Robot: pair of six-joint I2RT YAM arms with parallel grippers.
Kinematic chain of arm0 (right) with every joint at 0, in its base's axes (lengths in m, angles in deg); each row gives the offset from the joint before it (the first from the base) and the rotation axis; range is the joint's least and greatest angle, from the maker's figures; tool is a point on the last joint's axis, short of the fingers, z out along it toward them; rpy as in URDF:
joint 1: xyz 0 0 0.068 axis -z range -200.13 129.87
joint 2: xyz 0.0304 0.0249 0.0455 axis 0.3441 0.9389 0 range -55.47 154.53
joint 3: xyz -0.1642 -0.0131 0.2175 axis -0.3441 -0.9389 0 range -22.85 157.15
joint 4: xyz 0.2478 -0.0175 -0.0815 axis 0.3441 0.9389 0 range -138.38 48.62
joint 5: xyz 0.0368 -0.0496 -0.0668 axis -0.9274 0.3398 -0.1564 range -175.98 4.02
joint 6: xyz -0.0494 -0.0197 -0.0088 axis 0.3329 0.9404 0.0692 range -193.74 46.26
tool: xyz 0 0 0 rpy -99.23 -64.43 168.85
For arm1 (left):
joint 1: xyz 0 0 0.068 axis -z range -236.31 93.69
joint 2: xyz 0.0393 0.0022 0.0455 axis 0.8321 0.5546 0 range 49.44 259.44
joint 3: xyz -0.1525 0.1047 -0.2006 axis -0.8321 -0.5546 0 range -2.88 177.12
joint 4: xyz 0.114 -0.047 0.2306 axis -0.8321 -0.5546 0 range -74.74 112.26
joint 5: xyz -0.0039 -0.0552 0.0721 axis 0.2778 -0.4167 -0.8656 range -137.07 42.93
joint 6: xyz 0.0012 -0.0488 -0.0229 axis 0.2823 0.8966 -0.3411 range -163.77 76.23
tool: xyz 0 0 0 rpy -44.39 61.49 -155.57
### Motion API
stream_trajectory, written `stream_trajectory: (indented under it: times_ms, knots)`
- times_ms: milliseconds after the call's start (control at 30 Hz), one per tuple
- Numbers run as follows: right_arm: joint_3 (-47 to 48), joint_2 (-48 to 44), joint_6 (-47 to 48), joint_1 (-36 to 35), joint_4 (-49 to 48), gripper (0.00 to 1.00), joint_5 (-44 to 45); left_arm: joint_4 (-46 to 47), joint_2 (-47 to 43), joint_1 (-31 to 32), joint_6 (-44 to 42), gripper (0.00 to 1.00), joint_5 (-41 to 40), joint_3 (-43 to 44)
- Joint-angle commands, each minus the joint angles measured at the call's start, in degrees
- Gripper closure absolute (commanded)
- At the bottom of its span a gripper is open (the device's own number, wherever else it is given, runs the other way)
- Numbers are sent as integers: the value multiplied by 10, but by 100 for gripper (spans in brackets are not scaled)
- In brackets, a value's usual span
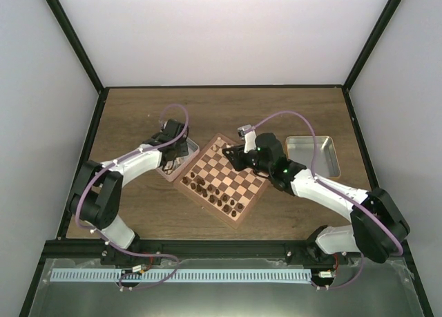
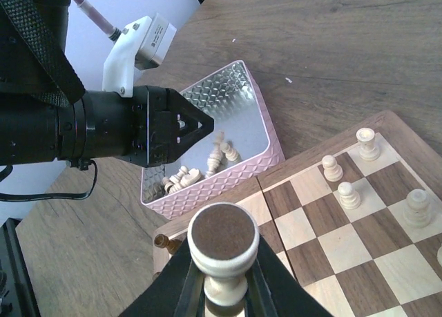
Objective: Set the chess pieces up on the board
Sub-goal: Place the chess piece in the storage box, then place the chess piece on the chessboard.
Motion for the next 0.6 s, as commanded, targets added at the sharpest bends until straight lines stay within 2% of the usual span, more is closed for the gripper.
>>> stream_trajectory:
  times_ms: [0, 67, 200, 267, 400, 567]
  knots:
    - [12, 6, -11, -3, -1, 87, -16, -10, -3, -4, 13, 68, -7, 11]
    - [14, 8, -12, -3, -1, 87, -22, -9, -10, -5, 13, 59, 3, 13]
    - [17, 11, 3, -4, -6, 87, -44, 3, -49, -4, 3, 53, 58, 9]
    - [19, 14, 25, -3, -12, 87, -77, 22, -82, -4, -3, 48, 134, 0]
    - [27, 22, 85, -4, -31, 87, -146, 90, -148, -5, 12, 38, 341, -35]
    - [43, 29, 159, -4, -53, 88, -204, 153, -190, -5, 54, 31, 500, -70]
